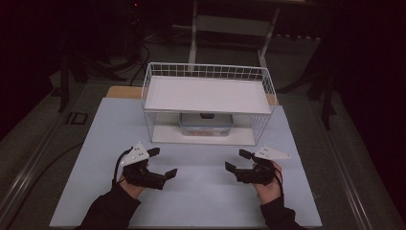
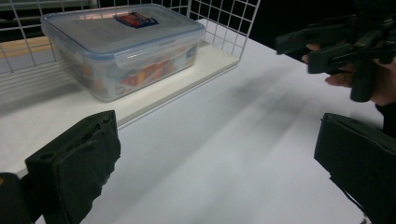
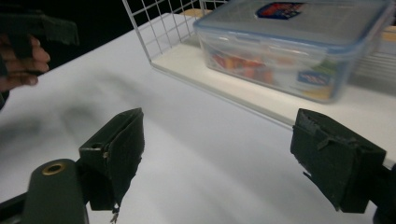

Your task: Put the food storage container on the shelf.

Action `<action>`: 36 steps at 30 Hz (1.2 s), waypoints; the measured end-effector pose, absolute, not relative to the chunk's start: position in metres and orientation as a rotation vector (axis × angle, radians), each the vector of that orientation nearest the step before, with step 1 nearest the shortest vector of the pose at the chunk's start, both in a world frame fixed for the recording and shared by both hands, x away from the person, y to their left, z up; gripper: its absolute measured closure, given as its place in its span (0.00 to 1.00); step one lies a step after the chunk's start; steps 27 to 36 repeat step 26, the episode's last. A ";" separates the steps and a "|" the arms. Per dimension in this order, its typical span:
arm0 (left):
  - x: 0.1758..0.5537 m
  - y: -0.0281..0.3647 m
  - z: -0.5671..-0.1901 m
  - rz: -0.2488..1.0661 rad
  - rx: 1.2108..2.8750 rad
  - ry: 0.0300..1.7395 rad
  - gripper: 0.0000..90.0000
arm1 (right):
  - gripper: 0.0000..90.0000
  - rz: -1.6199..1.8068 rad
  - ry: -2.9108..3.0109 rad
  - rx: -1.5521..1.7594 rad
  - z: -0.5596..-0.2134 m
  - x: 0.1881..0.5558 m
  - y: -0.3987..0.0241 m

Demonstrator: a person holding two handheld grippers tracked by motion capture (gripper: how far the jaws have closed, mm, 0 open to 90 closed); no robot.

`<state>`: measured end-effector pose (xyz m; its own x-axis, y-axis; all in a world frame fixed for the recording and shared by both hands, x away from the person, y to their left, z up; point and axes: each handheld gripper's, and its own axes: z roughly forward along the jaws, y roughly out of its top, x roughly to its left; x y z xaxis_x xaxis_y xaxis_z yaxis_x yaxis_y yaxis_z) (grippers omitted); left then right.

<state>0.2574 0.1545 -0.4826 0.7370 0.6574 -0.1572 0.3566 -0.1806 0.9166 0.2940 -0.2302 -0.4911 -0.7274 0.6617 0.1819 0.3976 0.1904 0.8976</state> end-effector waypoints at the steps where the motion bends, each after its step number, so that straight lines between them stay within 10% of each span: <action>1: 0.256 0.155 -0.483 0.324 1.787 0.791 0.01 | 0.19 1.559 2.216 1.016 -0.491 0.291 -0.234; 36: 0.244 0.175 -0.506 0.302 1.811 0.817 0.01 | 0.19 1.448 2.255 1.048 -0.512 0.270 -0.282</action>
